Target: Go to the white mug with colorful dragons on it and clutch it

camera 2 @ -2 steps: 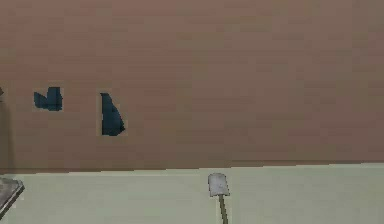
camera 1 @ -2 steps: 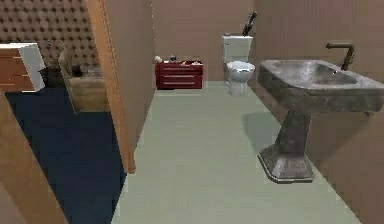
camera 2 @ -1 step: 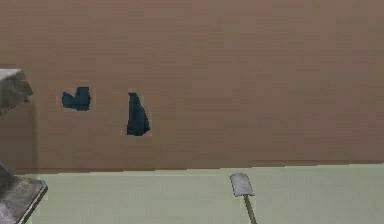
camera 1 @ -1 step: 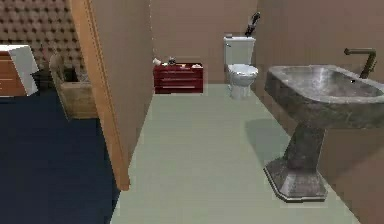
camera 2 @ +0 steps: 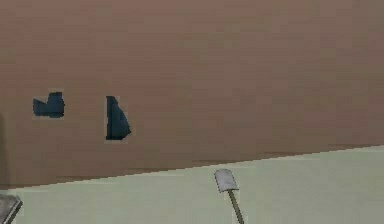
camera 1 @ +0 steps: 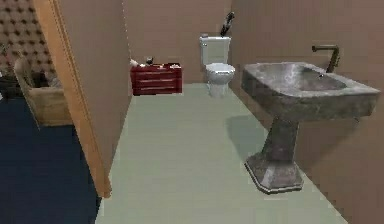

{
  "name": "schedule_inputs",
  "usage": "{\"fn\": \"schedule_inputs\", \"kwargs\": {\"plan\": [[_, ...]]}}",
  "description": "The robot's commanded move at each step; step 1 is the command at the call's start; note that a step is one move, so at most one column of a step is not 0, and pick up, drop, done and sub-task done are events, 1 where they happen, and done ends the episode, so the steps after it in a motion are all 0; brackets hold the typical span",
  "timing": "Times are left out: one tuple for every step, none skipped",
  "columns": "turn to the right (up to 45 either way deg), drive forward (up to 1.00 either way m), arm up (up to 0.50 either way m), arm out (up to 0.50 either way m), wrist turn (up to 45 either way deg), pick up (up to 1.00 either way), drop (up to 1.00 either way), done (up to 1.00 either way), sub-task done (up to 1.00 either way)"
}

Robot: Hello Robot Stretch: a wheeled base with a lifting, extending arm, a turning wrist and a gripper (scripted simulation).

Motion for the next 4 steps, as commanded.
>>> {"fn": "schedule_inputs", "kwargs": {"plan": [[0.0, 0.90, 0.00, 0.00, 0.0, 0.00, 0.00, 0.00, 0.00], [-45.0, 0.00, 0.00, 0.00, 0.0, 0.00, 0.00, 0.00, 0.00], [-45.0, 0.00, 0.00, 0.00, 0.0, 0.00, 0.00, 0.00, 0.00], [-6.0, 0.00, 0.00, 0.00, 0.0, 0.00, 0.00, 0.00, 0.00]]}}
